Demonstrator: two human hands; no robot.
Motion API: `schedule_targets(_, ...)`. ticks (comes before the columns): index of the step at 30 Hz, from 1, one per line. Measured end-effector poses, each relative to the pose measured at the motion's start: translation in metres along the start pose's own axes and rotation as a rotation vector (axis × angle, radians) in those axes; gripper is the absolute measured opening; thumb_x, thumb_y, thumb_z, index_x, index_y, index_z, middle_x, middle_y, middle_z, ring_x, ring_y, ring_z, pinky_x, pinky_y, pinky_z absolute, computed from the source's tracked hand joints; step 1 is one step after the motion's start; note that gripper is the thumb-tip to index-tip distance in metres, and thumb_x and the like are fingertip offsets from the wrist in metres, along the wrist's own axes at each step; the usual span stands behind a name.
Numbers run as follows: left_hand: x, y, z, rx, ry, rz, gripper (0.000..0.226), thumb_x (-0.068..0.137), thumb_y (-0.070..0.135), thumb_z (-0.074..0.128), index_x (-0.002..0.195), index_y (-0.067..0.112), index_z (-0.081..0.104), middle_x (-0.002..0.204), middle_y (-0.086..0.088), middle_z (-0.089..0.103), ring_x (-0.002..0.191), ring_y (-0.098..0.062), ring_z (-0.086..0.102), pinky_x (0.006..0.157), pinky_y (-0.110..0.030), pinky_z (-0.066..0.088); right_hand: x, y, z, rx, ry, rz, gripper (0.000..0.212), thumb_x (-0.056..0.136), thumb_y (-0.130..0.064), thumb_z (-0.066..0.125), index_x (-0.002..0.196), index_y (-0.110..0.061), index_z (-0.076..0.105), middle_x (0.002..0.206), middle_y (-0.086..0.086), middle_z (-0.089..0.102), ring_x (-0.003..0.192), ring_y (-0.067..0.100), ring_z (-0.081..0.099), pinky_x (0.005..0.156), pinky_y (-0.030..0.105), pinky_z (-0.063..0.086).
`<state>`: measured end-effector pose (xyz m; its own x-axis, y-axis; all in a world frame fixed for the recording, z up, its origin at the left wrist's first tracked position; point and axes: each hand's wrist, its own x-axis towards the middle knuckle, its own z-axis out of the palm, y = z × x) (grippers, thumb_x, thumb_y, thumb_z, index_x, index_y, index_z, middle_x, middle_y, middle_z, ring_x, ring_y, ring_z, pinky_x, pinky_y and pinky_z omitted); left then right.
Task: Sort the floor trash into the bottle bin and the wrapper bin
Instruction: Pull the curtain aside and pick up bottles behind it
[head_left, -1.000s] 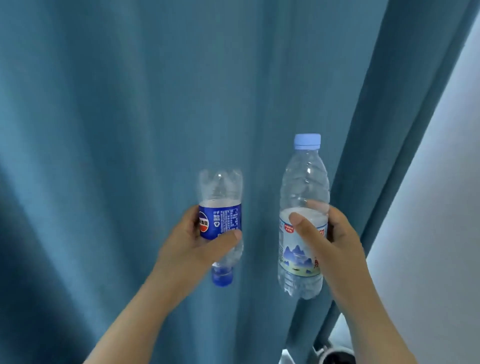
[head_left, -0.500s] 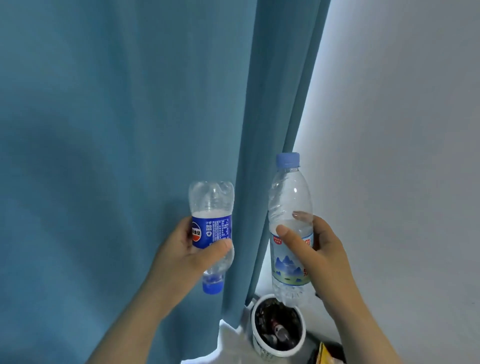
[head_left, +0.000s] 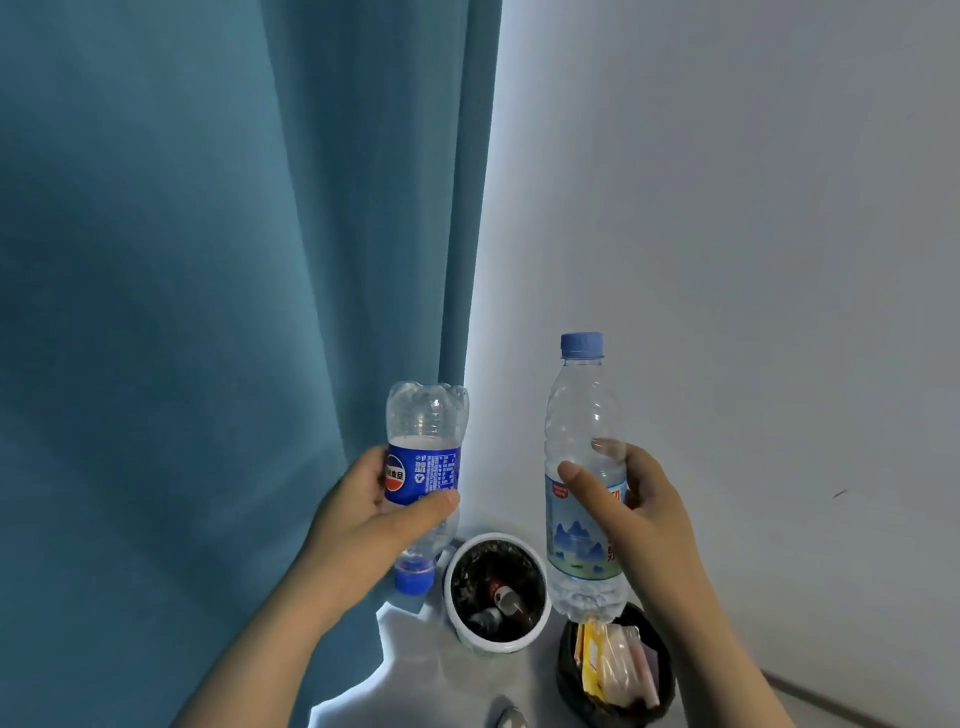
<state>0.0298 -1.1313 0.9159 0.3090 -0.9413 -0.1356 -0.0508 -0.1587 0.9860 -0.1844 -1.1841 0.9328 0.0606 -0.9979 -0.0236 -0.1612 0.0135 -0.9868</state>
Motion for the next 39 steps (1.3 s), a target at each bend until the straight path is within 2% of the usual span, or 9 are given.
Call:
schedule_targets(3, 0.038, -0.004, 0.023, 0.027, -0.017, -0.036, 0.040, 0.070, 0.017, 0.083, 0.104, 0.023, 0.062, 0.092, 0.007, 0.074, 0.080, -0.006, 0.070, 0.073, -0.024, 0.051, 0.038, 0.016, -0.010, -0.002, 0.005, 0.019, 0.035, 0.079, -0.030, 0.075, 0.110, -0.030, 0.059, 0.095, -0.008, 0.072, 0.079, 0.002, 0.070, 0.072, 0.025, 0.056)
schedule_targets(9, 0.114, -0.016, 0.081, 0.066, -0.045, -0.140, 0.032, 0.075, 0.009, 0.077, 0.102, 0.018, 0.062, 0.087, 0.000, 0.073, 0.075, -0.011, 0.068, 0.064, -0.020, 0.050, 0.119, 0.048, -0.042, -0.056, -0.033, 0.054, 0.036, 0.077, -0.022, 0.078, 0.098, -0.039, 0.054, 0.098, -0.013, 0.069, 0.082, -0.005, 0.067, 0.065, 0.013, 0.053)
schedule_targets(14, 0.164, -0.048, 0.121, 0.111, -0.034, -0.295, 0.059, 0.045, 0.048, 0.076, 0.097, 0.023, 0.064, 0.088, -0.002, 0.073, 0.084, -0.024, 0.069, 0.079, -0.041, 0.056, 0.173, 0.088, -0.060, -0.133, -0.119, 0.123, 0.041, 0.076, -0.018, 0.078, 0.098, -0.038, 0.050, 0.099, -0.016, 0.064, 0.086, -0.014, 0.061, 0.065, 0.007, 0.050)
schedule_targets(17, 0.185, -0.072, 0.135, 0.148, -0.046, -0.380, 0.060, 0.044, 0.050, 0.076, 0.093, 0.019, 0.064, 0.083, -0.006, 0.073, 0.078, -0.026, 0.070, 0.070, -0.039, 0.057, 0.195, 0.111, -0.062, -0.167, -0.141, 0.173, 0.041, 0.076, -0.019, 0.078, 0.099, -0.037, 0.049, 0.100, -0.019, 0.062, 0.087, -0.017, 0.059, 0.063, 0.005, 0.048)
schedule_targets(21, 0.212, -0.104, 0.145, 0.214, -0.053, -0.490, 0.042, 0.065, 0.045, 0.079, 0.095, 0.021, 0.062, 0.087, -0.004, 0.071, 0.077, -0.023, 0.068, 0.060, -0.029, 0.052, 0.217, 0.142, -0.054, -0.213, -0.154, 0.243, 0.044, 0.073, -0.026, 0.079, 0.106, -0.033, 0.050, 0.102, -0.018, 0.063, 0.091, -0.010, 0.060, 0.067, 0.014, 0.051)
schedule_targets(26, 0.239, -0.162, 0.151, 0.261, -0.110, -0.660, 0.060, 0.050, 0.062, 0.069, 0.093, 0.022, 0.061, 0.088, -0.007, 0.070, 0.080, -0.028, 0.069, 0.072, -0.042, 0.059, 0.233, 0.191, -0.035, -0.297, -0.140, 0.315, 0.043, 0.072, -0.029, 0.078, 0.104, -0.031, 0.049, 0.098, -0.014, 0.063, 0.088, -0.004, 0.062, 0.076, 0.025, 0.054)
schedule_targets(30, 0.251, -0.211, 0.147, 0.240, -0.178, -0.797, 0.052, 0.064, 0.047, 0.078, 0.101, 0.016, 0.057, 0.093, -0.013, 0.068, 0.073, -0.031, 0.068, 0.064, -0.042, 0.060, 0.239, 0.240, -0.018, -0.389, -0.168, 0.378, 0.050, 0.068, -0.036, 0.076, 0.106, -0.030, 0.045, 0.097, -0.012, 0.062, 0.088, 0.006, 0.063, 0.080, 0.037, 0.056)
schedule_targets(33, 0.261, -0.252, 0.146, 0.229, -0.203, -0.887, 0.042, 0.078, 0.034, 0.075, 0.105, 0.010, 0.055, 0.093, -0.018, 0.067, 0.059, -0.029, 0.065, 0.047, -0.029, 0.051, 0.245, 0.277, -0.004, -0.420, -0.183, 0.425, 0.052, 0.070, -0.036, 0.078, 0.109, -0.028, 0.045, 0.098, -0.013, 0.061, 0.087, 0.002, 0.061, 0.077, 0.028, 0.054)
schedule_targets(39, 0.276, -0.343, 0.148, 0.270, -0.175, -1.032, 0.047, 0.076, 0.035, 0.076, 0.106, 0.008, 0.051, 0.104, -0.018, 0.061, 0.067, -0.032, 0.065, 0.052, -0.033, 0.055, 0.253, 0.366, 0.017, -0.508, -0.219, 0.503, 0.048, 0.070, -0.032, 0.076, 0.108, -0.024, 0.048, 0.104, -0.006, 0.057, 0.089, 0.006, 0.056, 0.064, 0.014, 0.039)
